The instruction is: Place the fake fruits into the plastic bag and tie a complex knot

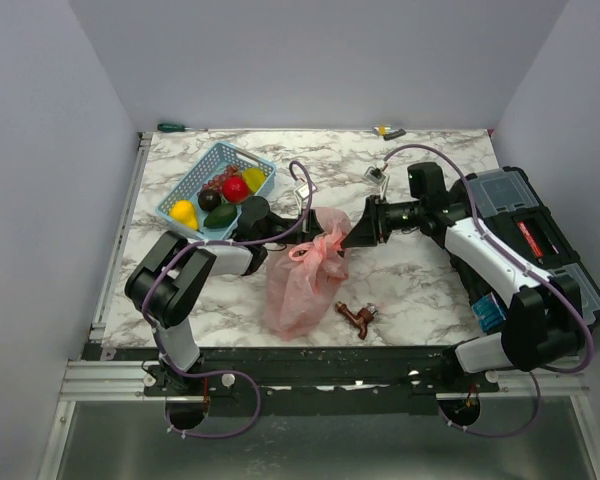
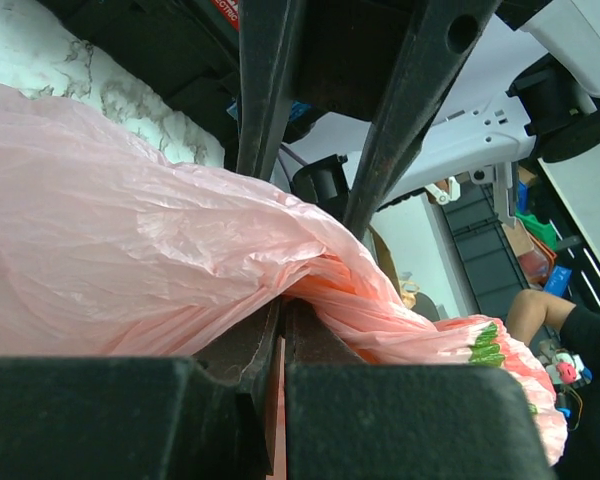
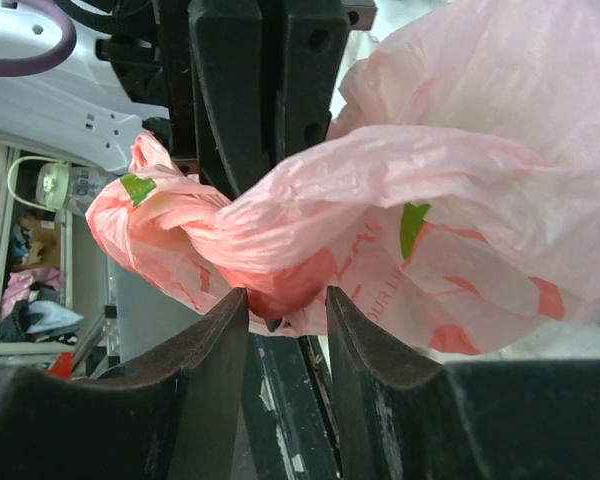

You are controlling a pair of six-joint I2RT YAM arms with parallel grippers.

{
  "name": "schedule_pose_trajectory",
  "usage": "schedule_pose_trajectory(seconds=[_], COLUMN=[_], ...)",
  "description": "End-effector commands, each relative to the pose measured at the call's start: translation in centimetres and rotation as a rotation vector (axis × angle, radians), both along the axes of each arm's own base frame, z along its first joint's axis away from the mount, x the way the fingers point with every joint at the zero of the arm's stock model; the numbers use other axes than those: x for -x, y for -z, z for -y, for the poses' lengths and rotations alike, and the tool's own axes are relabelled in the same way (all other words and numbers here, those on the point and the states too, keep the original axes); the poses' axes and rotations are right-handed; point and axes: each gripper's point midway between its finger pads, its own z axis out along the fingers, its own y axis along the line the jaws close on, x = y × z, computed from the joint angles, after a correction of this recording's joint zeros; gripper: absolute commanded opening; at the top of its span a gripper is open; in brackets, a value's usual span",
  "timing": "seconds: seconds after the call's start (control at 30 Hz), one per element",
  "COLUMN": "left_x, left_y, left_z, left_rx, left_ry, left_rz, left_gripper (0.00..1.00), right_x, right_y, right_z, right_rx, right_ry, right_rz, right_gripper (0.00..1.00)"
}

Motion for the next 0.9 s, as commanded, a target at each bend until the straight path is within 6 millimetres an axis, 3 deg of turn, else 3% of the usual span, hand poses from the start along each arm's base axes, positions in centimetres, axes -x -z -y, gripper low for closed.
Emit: schedule_pose_trajectory(seconds=[0.0,0.23,0.5,0.63,0.87], left_x=[0.2,0.4,0.2,0.3,0.4], left_y=[-1.0,-1.1,-1.1,-1.1,-0.8], left_z=[0.3,0.7,1.2,1.2,0.9], left_rx=[0.030,0.031,0.034,0.035,0.031], left_ry=[0.014,0.028,0.030,0.032,0.030], left_rz=[0.058,0.064,0.063,0.060,0.055], left_gripper=[0.00,0.00,0.00,0.00,0.00], right_x=[0.3,0.1,-0.1,0.5,1.5], right_y=[-0.2,-1.2,-0.7,0.1,-0.1], right_z=[-1.3,-2.9,-5.5,-4.9,-2.4], right_rx=[-0.053,-0.090,-0.104,-0.058,0.006], right_ry=[-0.043,-0.057,-0.070,-0.074,-0.059], right_rz=[-0.008,0.020,0.058,0.049,0.052], right_gripper=[0.40,0.40,0.39,0.43,0.65])
